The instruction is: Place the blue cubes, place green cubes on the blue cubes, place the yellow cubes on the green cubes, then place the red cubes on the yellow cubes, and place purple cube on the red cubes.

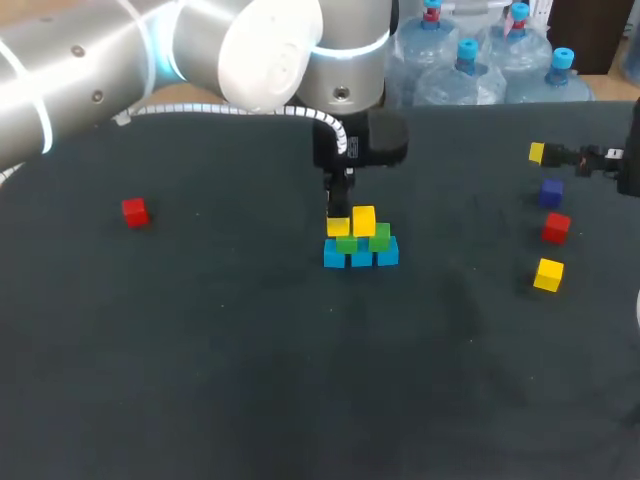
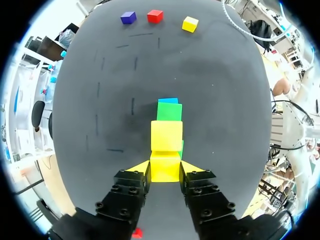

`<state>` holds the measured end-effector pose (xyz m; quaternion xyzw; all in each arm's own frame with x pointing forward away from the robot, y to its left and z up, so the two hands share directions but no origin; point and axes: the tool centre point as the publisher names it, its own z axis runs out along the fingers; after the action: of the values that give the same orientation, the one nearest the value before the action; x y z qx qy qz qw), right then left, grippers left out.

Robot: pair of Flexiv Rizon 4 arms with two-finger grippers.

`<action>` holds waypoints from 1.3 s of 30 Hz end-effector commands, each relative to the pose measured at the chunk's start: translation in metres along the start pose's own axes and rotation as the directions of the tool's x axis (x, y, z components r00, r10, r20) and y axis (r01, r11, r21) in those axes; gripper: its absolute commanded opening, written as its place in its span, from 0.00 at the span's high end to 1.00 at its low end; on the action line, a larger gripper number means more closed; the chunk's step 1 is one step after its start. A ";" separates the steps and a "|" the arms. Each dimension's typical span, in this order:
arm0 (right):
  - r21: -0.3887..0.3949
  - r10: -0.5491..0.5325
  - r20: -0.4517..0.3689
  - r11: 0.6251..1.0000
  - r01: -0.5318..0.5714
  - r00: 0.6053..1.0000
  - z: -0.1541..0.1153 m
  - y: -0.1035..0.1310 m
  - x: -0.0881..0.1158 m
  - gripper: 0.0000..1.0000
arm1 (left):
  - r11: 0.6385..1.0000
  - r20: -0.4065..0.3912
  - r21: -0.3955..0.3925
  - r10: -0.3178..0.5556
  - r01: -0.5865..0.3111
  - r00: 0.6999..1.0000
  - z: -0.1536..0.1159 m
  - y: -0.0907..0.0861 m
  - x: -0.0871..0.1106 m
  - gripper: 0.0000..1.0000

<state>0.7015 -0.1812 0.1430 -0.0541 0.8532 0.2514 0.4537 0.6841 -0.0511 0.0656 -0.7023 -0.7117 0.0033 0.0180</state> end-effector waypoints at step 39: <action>-0.002 0.001 -0.002 1.000 -0.001 1.000 -0.001 0.000 0.000 0.00 | 1.000 -0.011 0.017 0.013 -0.013 1.000 0.004 0.003 -0.006 1.00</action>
<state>0.7015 -0.1812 0.1430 -0.0541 0.8532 0.2514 0.4537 0.6836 -0.0549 0.0643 -0.7061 -0.7077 0.0051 0.0238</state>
